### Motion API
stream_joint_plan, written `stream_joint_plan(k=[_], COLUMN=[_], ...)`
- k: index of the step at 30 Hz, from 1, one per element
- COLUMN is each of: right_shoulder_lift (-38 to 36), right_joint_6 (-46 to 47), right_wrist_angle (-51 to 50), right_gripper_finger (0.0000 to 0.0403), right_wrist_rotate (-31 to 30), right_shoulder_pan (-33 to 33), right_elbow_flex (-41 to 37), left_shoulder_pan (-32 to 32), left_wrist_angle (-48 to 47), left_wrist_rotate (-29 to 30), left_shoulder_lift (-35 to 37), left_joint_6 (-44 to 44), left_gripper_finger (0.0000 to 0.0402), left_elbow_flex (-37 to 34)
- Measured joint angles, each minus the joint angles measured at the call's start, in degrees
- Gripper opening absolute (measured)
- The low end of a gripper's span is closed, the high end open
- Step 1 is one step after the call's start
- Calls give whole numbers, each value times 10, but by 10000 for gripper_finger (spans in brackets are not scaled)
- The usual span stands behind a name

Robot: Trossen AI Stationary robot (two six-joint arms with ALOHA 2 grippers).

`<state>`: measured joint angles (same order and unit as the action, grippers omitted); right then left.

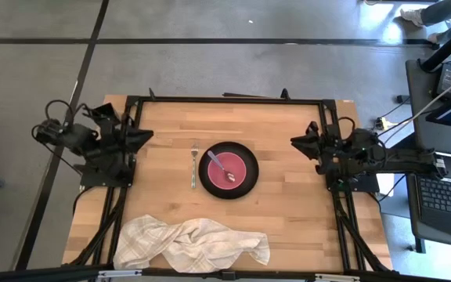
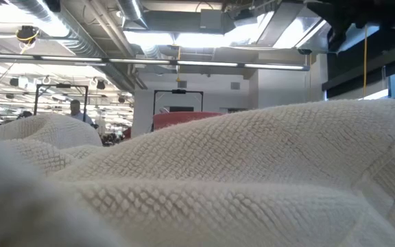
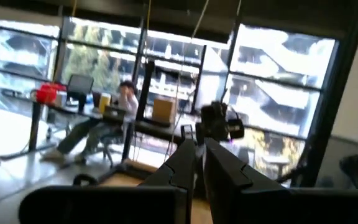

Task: Set table place
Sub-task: Return to Home Position

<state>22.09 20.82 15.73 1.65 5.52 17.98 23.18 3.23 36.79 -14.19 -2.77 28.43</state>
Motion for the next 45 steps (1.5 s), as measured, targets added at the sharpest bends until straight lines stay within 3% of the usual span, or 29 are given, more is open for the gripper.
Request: stream_joint_plan(k=[10, 15, 20, 27, 34, 45], right_shoulder_lift=[0, -1, -1, -1, -1, -1], right_joint_6=[1, 29, 34, 66, 63, 89], right_wrist_angle=[8, 113, 179, 188, 182, 176], right_gripper_finger=[80, 80, 80, 80, 80, 80], right_wrist_rotate=[-48, -51, -48, -47, -47, -46], right_shoulder_pan=[0, 0, 0, 0, 0, 0], right_elbow_flex=[-57, -114, -157, -176, -176, -176], left_shoulder_pan=[-28, -38, -46, -62, -84, -120], left_wrist_angle=[17, 17, 4, 5, 47, 38], left_wrist_rotate=[-85, -87, -94, -96, -125, -159], left_shoulder_lift=[97, 127, 129, 129, 129, 129], left_joint_6=[-31, -63, -119, -192, -191, -191], left_gripper_finger=[27, 27, 27, 28, 27, 27], left_elbow_flex=[-100, -128, -164, -216, -249, -280])
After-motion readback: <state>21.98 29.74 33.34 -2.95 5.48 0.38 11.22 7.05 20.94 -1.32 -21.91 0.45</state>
